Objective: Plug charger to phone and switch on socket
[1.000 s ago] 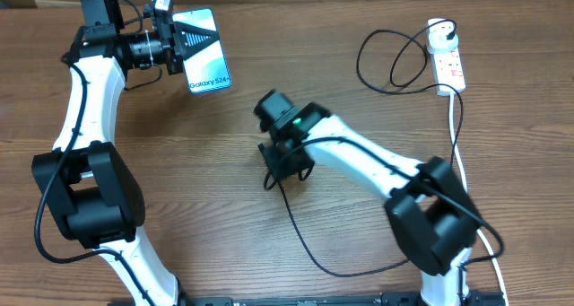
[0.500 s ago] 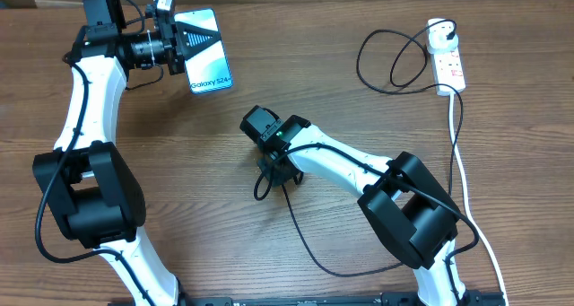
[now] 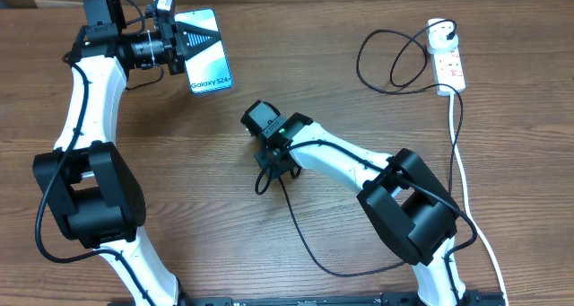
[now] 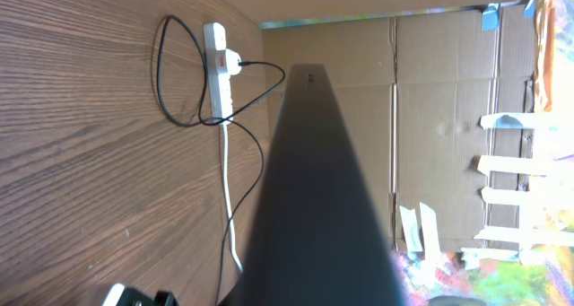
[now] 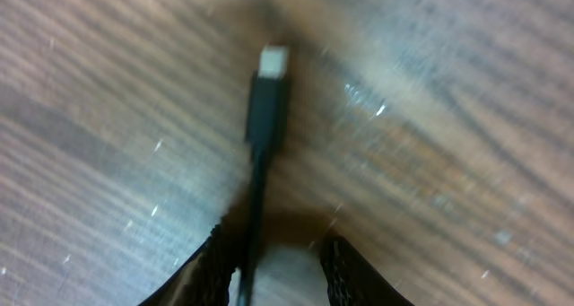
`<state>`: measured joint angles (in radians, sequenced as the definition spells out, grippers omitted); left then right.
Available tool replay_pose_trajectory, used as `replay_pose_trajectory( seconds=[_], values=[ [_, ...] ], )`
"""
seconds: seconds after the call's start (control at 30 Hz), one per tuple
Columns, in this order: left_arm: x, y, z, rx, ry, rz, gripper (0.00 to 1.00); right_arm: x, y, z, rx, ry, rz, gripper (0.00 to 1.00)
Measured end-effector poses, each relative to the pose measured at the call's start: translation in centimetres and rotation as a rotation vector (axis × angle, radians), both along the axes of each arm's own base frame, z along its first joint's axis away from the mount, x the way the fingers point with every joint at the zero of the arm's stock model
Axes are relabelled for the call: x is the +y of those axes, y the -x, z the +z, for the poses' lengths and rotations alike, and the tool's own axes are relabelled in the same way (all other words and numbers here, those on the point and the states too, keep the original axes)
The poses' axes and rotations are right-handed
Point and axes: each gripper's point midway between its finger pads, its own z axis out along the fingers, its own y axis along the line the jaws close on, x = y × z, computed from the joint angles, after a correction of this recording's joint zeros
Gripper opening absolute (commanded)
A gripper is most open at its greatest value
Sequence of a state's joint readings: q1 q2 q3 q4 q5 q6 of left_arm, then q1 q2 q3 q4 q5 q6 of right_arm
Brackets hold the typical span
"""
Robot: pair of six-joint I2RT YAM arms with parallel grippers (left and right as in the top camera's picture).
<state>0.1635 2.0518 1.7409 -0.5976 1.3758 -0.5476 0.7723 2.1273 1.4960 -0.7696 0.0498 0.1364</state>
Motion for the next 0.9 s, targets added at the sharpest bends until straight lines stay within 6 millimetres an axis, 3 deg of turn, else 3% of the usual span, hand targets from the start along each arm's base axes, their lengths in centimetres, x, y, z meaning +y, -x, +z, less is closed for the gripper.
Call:
replay_pose_trajectory(
  seconds=[0.23, 0.67, 0.8, 0.9],
  values=[
    [0.1, -0.3, -0.4, 0.007, -0.020, 0.017, 0.04, 0.6, -1.9, 0.1, -0.034, -0.070, -0.021, 0.30],
    [0.3, -0.5, -0.8, 0.039, -0.039, 0.043, 0.04, 2.2, -3.1, 0.0, -0.064, -0.129, -0.015, 0.29],
    [0.3, -0.5, -0.9, 0.051, -0.038, 0.046, 0.04, 2.0, -3.1, -0.1, -0.060, -0.124, -0.014, 0.12],
    [0.3, -0.5, -0.9, 0.065, -0.033, 0.049, 0.04, 1.7, -3.2, -0.1, -0.039, -0.129, -0.028, 0.08]
  ],
)
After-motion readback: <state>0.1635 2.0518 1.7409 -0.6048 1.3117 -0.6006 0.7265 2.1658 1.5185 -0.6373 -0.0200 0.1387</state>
